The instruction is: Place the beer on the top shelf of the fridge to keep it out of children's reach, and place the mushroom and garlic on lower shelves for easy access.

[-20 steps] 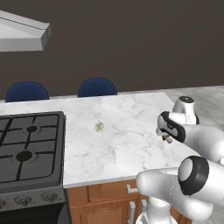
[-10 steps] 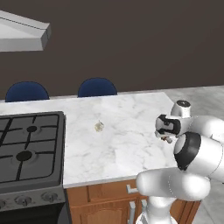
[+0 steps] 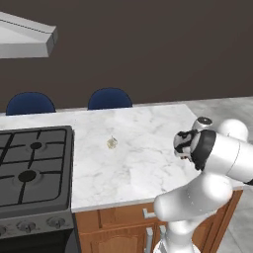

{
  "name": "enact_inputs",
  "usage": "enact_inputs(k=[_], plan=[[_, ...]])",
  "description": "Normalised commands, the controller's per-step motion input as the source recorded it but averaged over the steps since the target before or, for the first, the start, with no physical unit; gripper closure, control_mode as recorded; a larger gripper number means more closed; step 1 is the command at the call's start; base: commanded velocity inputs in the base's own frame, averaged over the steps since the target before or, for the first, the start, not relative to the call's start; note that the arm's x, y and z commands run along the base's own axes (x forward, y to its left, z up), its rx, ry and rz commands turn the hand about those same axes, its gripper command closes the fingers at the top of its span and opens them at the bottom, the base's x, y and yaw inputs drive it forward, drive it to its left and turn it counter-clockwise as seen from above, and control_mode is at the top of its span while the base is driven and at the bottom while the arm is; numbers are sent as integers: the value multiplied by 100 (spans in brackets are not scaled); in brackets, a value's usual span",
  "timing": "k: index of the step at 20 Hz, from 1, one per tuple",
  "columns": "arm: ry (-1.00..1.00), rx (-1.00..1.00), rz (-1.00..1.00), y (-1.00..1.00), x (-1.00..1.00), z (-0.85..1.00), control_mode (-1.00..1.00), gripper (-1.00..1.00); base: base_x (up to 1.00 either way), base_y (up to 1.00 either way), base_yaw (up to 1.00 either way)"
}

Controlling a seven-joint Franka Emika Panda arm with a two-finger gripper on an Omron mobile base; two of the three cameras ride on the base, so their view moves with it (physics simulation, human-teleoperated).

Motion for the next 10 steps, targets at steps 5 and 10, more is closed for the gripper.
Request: enact_inputs(k=[5,10], plan=[[0,0,0,0,21,-20,-100,-100,0,0,0],[0,0,0,-2,20,-21,-100,-100,0,0,0]])
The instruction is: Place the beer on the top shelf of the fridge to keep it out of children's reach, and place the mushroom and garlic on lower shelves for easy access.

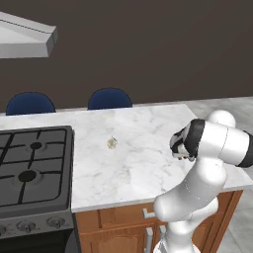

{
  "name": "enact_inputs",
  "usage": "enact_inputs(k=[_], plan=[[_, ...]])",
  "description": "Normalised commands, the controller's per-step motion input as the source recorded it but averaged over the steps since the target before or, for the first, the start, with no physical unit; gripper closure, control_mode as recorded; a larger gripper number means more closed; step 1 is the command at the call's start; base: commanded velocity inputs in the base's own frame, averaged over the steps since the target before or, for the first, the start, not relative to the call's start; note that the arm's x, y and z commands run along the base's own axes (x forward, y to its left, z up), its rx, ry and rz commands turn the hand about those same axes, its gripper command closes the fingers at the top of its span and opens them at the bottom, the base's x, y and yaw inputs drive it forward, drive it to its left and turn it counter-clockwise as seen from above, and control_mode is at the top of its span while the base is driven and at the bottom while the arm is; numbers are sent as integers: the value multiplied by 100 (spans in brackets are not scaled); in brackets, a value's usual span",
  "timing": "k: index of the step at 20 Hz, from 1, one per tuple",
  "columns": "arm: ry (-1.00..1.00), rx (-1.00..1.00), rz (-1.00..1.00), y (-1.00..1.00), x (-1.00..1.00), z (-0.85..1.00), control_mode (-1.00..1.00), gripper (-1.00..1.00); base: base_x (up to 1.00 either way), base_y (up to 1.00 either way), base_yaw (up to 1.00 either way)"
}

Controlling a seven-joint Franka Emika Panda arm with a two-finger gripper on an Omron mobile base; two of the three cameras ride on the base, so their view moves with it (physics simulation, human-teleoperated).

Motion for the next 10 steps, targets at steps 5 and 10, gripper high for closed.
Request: enact_inputs(k=[5,10], plan=[[2,0,0,-1,14,-29,-100,100,0,0,0],[5,0,0,0,1,-28,-100,100,0,0,0]])
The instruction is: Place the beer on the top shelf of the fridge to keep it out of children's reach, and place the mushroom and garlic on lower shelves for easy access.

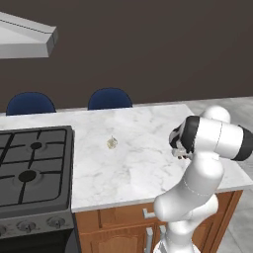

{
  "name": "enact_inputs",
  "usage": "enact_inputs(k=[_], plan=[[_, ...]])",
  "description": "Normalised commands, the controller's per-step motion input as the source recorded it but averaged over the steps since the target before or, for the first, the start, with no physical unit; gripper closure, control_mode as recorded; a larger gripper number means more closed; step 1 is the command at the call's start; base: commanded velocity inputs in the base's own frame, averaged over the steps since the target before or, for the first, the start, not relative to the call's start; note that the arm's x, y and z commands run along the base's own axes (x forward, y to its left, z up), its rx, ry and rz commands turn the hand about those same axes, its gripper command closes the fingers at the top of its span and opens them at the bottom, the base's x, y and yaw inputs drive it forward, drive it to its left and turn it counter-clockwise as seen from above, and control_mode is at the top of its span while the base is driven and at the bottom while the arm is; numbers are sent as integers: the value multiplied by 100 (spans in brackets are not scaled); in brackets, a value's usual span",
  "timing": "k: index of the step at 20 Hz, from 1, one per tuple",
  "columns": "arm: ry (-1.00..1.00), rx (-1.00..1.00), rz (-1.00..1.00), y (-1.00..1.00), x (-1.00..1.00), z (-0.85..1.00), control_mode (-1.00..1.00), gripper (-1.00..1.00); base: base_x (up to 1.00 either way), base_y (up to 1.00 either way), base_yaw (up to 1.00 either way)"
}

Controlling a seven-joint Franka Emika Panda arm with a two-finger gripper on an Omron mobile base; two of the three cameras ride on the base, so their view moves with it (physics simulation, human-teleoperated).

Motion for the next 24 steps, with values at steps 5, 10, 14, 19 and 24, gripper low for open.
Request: enact_inputs(k=[5,10,14,19,24], plan=[[2,0,2,0,-8,-20,-100,100,0,0,0],[-12,0,5,0,-19,0,-100,100,0,0,0],[-12,0,9,1,-36,35,-100,100,0,0,0],[-11,0,10,21,-45,65,-100,100,0,0,0],[-21,0,7,36,-47,98,-100,100,0,0,0]])
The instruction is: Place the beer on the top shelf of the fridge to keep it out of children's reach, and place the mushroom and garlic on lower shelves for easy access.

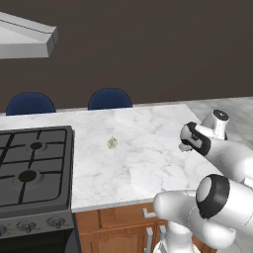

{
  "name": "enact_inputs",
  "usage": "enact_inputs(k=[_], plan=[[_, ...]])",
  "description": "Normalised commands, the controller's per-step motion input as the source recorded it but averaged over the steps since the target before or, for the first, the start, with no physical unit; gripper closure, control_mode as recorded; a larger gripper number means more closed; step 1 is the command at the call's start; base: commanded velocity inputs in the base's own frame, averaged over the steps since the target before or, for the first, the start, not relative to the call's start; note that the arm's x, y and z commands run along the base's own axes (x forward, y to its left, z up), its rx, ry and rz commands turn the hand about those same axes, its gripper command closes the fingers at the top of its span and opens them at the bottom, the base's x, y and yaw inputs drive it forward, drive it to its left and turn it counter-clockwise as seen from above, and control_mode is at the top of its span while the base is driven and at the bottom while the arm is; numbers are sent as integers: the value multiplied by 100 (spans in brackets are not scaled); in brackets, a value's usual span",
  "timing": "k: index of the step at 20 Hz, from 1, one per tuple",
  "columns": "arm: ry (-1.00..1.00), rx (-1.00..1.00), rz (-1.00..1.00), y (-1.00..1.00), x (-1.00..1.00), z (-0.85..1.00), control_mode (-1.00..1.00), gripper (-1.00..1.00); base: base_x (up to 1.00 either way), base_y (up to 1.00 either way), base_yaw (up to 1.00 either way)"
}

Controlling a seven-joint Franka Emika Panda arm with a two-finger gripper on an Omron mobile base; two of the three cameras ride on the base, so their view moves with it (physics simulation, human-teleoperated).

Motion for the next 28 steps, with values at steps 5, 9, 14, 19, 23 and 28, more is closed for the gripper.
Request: enact_inputs(k=[5,9,14,19,23,28], plan=[[-26,0,14,58,-55,100,-100,100,0,0,0],[-27,0,18,60,-57,100,-100,100,0,0,0],[-20,-11,15,53,-54,86,-100,100,0,0,0],[-13,-12,10,33,-62,75,-100,100,0,0,0],[-8,-10,1,10,-58,78,-100,100,0,0,0],[-1,-14,0,26,-34,36,-100,100,0,0,0]])
